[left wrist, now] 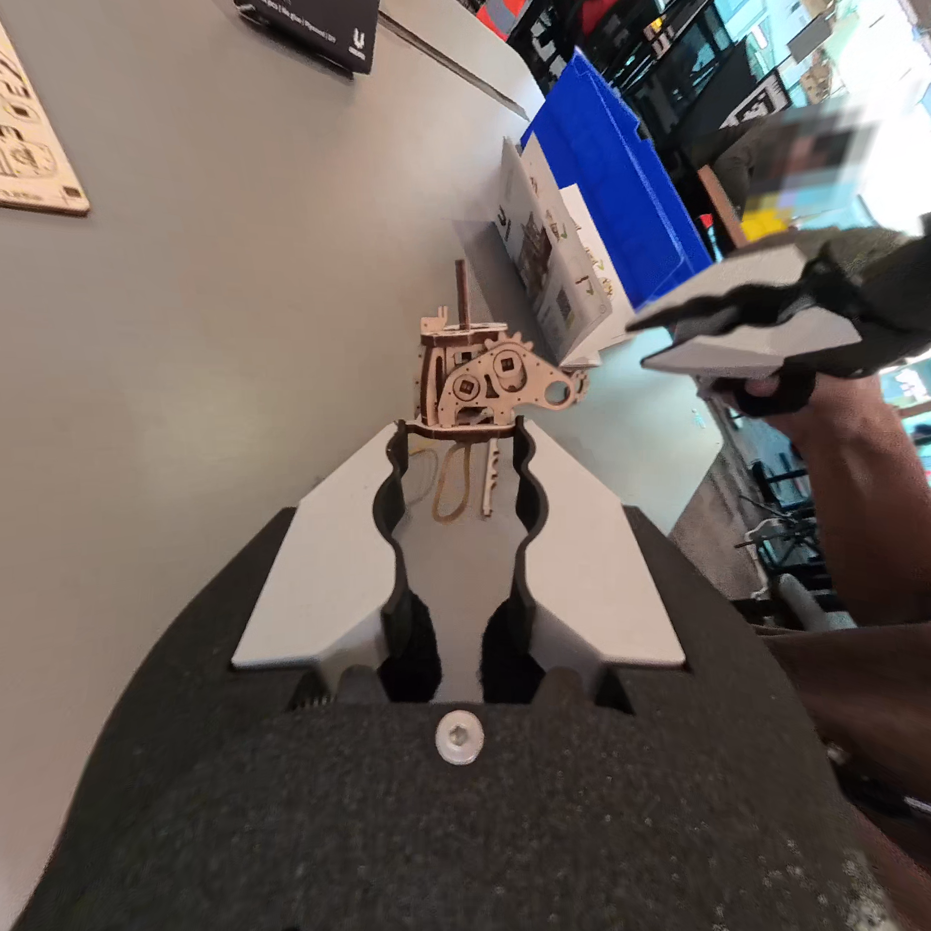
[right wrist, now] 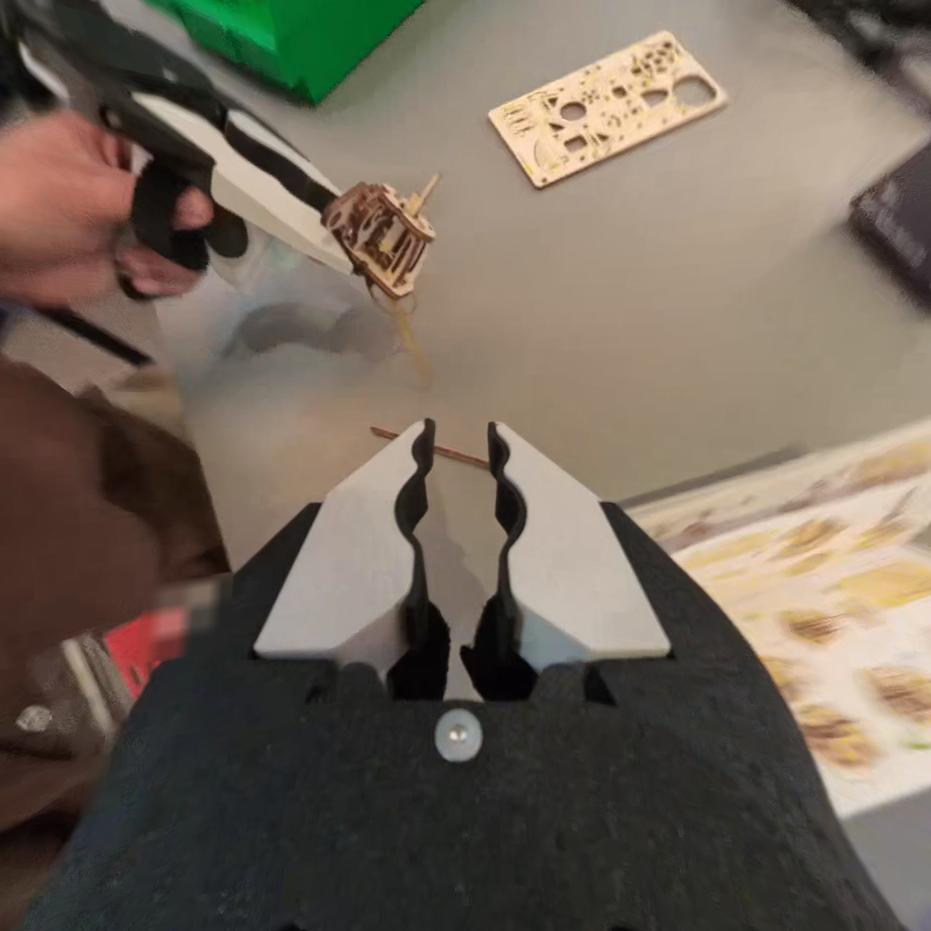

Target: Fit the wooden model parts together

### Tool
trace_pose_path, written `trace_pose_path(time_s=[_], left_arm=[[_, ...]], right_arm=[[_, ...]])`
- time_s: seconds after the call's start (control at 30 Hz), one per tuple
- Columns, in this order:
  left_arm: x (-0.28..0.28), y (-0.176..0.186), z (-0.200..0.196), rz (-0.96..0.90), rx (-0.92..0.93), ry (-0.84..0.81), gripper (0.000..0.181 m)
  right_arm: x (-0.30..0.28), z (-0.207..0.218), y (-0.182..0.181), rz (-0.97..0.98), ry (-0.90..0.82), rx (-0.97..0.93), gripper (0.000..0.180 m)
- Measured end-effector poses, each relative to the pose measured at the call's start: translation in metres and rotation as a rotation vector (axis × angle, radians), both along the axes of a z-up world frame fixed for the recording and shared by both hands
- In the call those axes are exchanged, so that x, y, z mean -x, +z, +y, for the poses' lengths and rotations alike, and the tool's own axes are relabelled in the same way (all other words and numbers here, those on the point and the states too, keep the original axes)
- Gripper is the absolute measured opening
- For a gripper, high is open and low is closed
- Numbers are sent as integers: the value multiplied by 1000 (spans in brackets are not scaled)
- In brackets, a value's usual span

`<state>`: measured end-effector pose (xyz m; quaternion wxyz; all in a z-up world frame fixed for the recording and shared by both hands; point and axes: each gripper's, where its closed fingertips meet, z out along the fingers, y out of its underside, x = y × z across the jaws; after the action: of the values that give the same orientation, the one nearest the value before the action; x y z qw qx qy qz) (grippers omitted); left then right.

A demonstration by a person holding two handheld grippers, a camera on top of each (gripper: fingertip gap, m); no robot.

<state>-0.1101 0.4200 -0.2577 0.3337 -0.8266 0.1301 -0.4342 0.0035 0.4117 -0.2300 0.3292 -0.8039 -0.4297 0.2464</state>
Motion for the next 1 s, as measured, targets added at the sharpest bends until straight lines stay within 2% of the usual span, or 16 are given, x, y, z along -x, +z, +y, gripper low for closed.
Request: trace_pose_path(time_s=[0.07,0.17,0.27,0.33,0.5,0.57,0.8,0.83,0.87,0.97,1.0], left_arm=[[1,-1,1,43,-26,-1,39],[-7,-1,0,76,-57,-18,39],[-15,1,-1,84,-81,-44,39],[-18,1,-3,90,-89,-58,40],[-18,0,-3,97,-87,-54,39],[-17,1,-3,100,-90,-50,39],[-14,0,-5,124,-107,-69,40],[-14,-1,-5,131,-109,-77,40],[-13,-2,-6,140,-109,-87,40],[-15,-5,-10,114,-76,-118,40],[-16,-4,-12,78,-52,-121,39]], right_arm=[[-6,-9,-19,98,-134,33,21],[-23,-9,-54,-6,-312,-84,20],[-25,-3,-80,-136,-328,-155,25],[-20,0,-88,-142,-308,-139,27],[-16,12,-90,-110,-341,-19,40],[-13,13,-95,-109,-336,27,40],[-9,10,-97,-148,-269,-26,36],[-7,8,-93,-134,-247,-55,35],[-4,5,-88,-110,-216,-86,11],[-3,5,-65,-1,-195,-148,11],[-8,7,-65,-28,-197,-146,11]])
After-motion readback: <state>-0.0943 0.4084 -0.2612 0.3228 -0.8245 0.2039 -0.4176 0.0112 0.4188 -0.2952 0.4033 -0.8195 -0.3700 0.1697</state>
